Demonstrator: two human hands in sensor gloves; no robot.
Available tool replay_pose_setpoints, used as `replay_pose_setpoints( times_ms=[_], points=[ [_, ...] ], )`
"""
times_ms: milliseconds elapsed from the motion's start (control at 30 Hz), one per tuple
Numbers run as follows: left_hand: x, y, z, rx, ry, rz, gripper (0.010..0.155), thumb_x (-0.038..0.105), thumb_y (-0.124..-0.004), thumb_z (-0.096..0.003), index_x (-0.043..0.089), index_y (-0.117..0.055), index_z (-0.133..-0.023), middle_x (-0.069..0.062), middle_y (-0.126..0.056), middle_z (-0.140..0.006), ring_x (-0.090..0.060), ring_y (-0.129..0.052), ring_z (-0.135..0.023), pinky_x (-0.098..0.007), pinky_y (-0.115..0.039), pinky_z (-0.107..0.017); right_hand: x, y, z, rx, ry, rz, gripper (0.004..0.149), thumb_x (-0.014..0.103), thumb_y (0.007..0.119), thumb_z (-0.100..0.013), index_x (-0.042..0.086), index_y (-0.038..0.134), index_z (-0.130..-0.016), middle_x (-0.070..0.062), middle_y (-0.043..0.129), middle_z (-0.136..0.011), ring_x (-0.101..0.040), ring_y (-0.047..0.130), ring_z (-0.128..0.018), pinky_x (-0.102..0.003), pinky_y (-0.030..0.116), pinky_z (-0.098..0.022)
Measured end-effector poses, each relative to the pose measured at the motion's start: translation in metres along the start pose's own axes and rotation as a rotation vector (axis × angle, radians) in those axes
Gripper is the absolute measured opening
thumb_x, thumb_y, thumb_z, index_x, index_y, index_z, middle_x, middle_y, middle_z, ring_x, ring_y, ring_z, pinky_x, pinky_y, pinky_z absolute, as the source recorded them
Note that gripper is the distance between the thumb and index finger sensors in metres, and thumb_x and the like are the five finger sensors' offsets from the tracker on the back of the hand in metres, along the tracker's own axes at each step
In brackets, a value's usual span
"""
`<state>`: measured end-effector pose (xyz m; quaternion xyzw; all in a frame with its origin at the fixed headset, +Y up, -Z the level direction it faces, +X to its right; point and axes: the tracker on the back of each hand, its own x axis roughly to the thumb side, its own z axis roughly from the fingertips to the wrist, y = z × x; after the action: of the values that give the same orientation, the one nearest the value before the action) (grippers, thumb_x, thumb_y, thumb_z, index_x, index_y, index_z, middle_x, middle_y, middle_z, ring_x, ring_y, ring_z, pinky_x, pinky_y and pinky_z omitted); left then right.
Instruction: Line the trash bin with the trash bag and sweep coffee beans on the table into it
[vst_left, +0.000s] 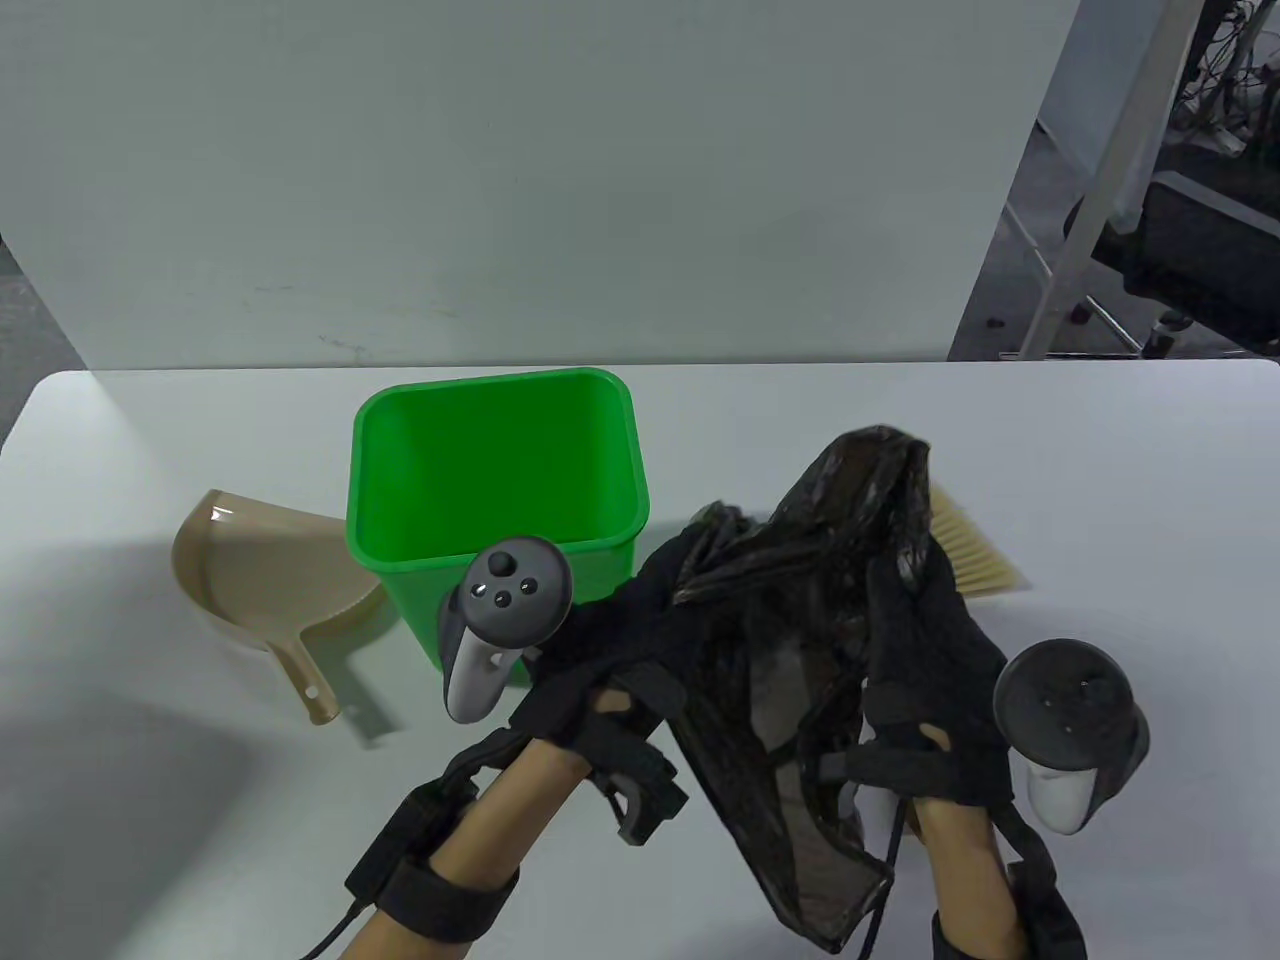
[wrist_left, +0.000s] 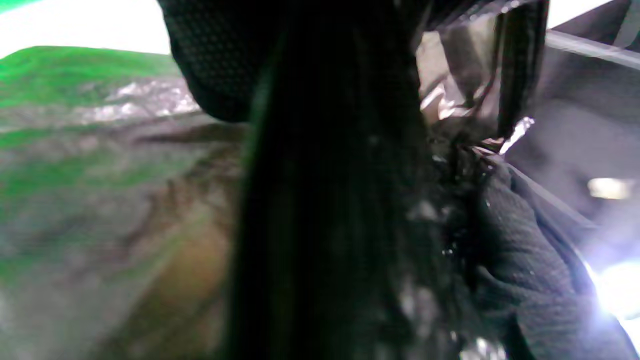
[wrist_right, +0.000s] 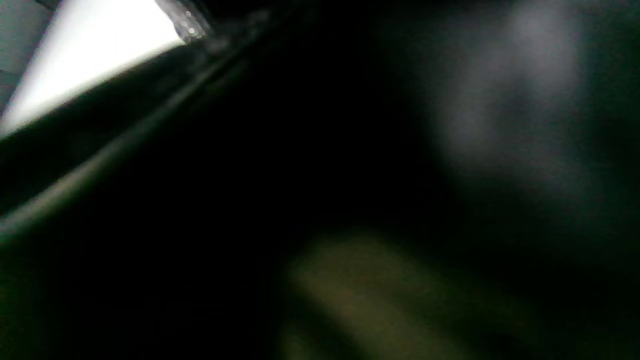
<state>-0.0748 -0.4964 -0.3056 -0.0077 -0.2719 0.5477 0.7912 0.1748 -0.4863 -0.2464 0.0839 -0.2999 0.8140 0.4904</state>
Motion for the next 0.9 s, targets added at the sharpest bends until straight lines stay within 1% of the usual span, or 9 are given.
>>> replay_pose_setpoints(
  times_ms=[200, 233, 300, 367, 400, 500, 667, 800, 900],
  points=[
    [0.069, 0.011, 0.016, 0.325, -0.324, -0.402, 0.053, 0.044, -0.060, -0.0615, 0.044, -0.044, -0.112, 0.008, -0.065, -0.114, -0.002, -0.093, -0.075, -0.028, -0.087, -0.057, 0.063, -0.018, 0.028, -0.352, -0.629, 0.334, 0.049, 0.035, 0.052, -0.064, 0.030, 0.044, -0.112, -0.003, 0.085, -0.090, -0.028, 0.090, -0.077, -0.057, 0.073, -0.062],
    [0.060, 0.008, 0.010, 0.375, -0.289, -0.511, 0.053, 0.040, -0.066, -0.0588, 0.043, -0.052, -0.110, 0.008, -0.076, -0.107, 0.004, -0.099, -0.057, -0.023, -0.092, -0.044, 0.054, -0.014, 0.024, -0.379, -0.592, 0.454, 0.048, 0.035, 0.052, -0.064, 0.029, 0.046, -0.111, -0.001, 0.087, -0.086, -0.025, 0.092, -0.072, -0.055, 0.076, -0.060],
    [0.027, 0.001, -0.015, 0.185, -0.035, -0.636, 0.052, 0.033, -0.075, -0.0543, 0.034, -0.068, -0.106, 0.001, -0.093, -0.093, -0.003, -0.105, -0.040, -0.029, -0.095, -0.029, 0.001, -0.001, -0.004, -0.135, -0.220, 0.753, 0.048, 0.035, 0.055, -0.064, 0.025, 0.053, -0.110, 0.007, 0.096, -0.070, -0.013, 0.100, -0.055, -0.044, 0.086, -0.052],
    [-0.022, -0.001, -0.031, -0.204, 0.310, -0.556, 0.049, 0.032, -0.069, -0.0603, 0.028, -0.060, -0.108, 0.000, -0.086, -0.093, -0.003, -0.100, -0.039, -0.031, -0.091, -0.031, -0.063, 0.006, -0.023, 0.325, 0.175, 0.718, 0.051, 0.035, 0.053, -0.064, 0.014, 0.051, -0.111, 0.006, 0.097, -0.069, -0.012, 0.102, -0.051, -0.043, 0.087, -0.049],
    [-0.041, 0.002, -0.027, -0.087, 0.294, -0.492, 0.048, 0.032, -0.073, -0.0584, 0.022, -0.067, -0.105, -0.003, -0.092, -0.085, -0.004, -0.099, -0.029, -0.032, -0.091, -0.023, -0.097, 0.005, -0.014, 0.392, 0.270, 0.539, 0.052, 0.036, 0.052, -0.065, 0.009, 0.053, -0.110, 0.005, 0.098, -0.067, -0.011, 0.102, -0.046, -0.042, 0.088, -0.047],
    [-0.059, 0.017, -0.024, 0.010, 0.303, -0.465, 0.047, 0.039, -0.079, -0.0552, 0.015, -0.080, -0.095, 0.000, -0.103, -0.062, -0.003, -0.098, -0.011, -0.032, -0.090, -0.010, -0.126, -0.006, 0.003, 0.129, 0.311, 0.370, 0.050, 0.035, 0.057, -0.064, 0.006, 0.067, -0.103, 0.006, 0.102, -0.049, -0.009, 0.101, -0.027, -0.040, 0.091, -0.034],
    [-0.064, 0.029, -0.018, 0.133, 0.233, -0.379, 0.050, 0.050, -0.072, -0.0554, 0.017, -0.084, -0.092, 0.005, -0.104, -0.057, -0.002, -0.099, -0.013, -0.032, -0.091, -0.013, -0.126, -0.018, 0.008, 0.123, 0.321, 0.256, 0.049, 0.038, 0.054, -0.064, 0.010, 0.067, -0.103, 0.005, 0.100, -0.053, -0.010, 0.101, -0.031, -0.042, 0.089, -0.037],
    [-0.067, 0.019, -0.012, 0.075, 0.164, -0.276, 0.052, 0.056, -0.067, -0.0557, 0.026, -0.083, -0.095, 0.000, -0.095, -0.081, -0.013, -0.103, -0.043, -0.043, -0.090, -0.036, -0.104, -0.003, 0.013, 0.230, 0.242, 0.075, 0.048, 0.041, 0.051, -0.065, 0.018, 0.066, -0.105, -0.007, 0.095, -0.074, -0.022, 0.099, -0.052, -0.053, 0.082, -0.050],
    [-0.069, 0.004, -0.009, -0.096, 0.086, -0.044, 0.054, 0.056, -0.066, -0.0560, 0.030, -0.076, -0.102, -0.010, -0.073, -0.107, -0.033, -0.089, -0.083, -0.067, -0.072, -0.059, -0.081, 0.021, 0.017, 0.374, 0.145, -0.102, 0.048, 0.043, 0.050, -0.065, 0.022, 0.067, -0.104, -0.019, 0.082, -0.097, -0.040, 0.089, -0.077, -0.069, 0.069, -0.058]
  ],
)
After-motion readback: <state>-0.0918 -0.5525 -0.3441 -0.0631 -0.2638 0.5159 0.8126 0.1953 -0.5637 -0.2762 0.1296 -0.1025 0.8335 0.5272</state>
